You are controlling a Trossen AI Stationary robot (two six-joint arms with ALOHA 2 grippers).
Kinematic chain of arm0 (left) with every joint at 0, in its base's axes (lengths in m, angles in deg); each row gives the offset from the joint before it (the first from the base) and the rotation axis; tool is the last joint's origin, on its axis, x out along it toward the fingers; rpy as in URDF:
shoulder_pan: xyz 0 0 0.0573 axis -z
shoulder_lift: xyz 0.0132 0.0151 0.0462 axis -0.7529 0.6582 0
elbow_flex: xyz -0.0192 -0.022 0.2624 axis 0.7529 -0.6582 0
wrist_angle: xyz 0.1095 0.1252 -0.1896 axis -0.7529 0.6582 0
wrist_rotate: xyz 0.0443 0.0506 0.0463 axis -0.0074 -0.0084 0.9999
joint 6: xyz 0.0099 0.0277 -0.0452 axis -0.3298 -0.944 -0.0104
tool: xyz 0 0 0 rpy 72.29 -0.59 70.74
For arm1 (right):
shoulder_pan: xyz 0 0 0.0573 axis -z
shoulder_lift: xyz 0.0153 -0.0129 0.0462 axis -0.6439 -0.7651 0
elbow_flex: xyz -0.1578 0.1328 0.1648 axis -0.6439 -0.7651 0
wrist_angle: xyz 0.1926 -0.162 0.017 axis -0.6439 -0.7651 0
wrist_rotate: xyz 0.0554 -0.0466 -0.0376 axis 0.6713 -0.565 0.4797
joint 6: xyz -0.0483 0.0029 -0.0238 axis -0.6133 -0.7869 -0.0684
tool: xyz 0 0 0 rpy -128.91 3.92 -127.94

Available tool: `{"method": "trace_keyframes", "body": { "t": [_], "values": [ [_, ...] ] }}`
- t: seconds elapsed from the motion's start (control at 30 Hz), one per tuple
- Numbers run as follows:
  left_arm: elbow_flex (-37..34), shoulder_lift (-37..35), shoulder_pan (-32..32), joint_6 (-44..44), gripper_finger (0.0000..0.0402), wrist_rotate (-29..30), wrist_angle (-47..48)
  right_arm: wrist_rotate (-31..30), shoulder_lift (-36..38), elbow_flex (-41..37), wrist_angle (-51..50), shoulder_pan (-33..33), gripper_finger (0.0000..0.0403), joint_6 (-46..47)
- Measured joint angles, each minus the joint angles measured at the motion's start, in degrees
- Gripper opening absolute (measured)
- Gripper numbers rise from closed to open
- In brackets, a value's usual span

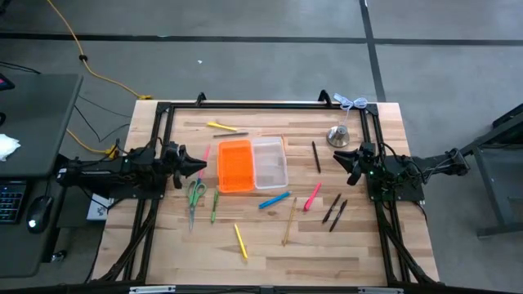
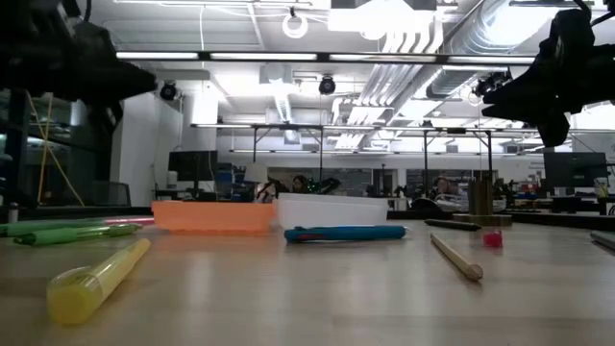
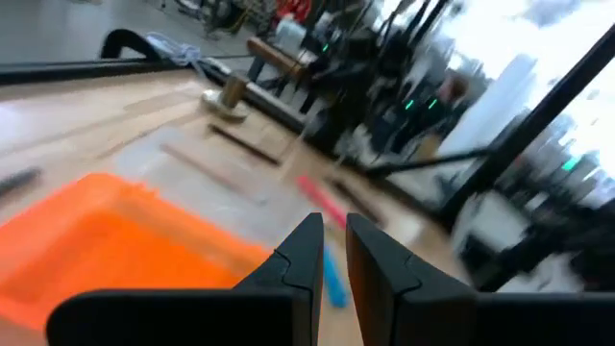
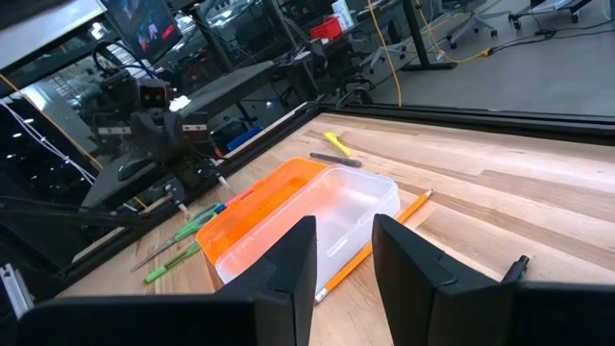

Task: Pick & place school supplies into a supply box
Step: Put the green scissors into the supply box

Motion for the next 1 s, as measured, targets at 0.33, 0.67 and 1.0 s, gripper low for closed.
{"method": "trace_keyframes", "body": {
  "t": [0.33, 0.67, 1.0],
  "values": [
    [2.3, 0.9, 0.0, 10.2, 0.0081, 0.2, -0.6, -0.3, 0.0, 0.0, 0.0, 0.0, 0.0083, 0.0],
    [17.3, 15.7, 0.0, 9.8, 0.0081, 3.1, 13.2, -0.3, 0.0, 0.0, -2.4, 0.0, 0.0083, -3.6],
    [35.4, 41.0, 0.0, 23.3, 0.0081, 2.0, 36.2, -0.3, 0.0, 0.0, -2.7, 0.0, 0.0083, -6.5]
  ]
}}
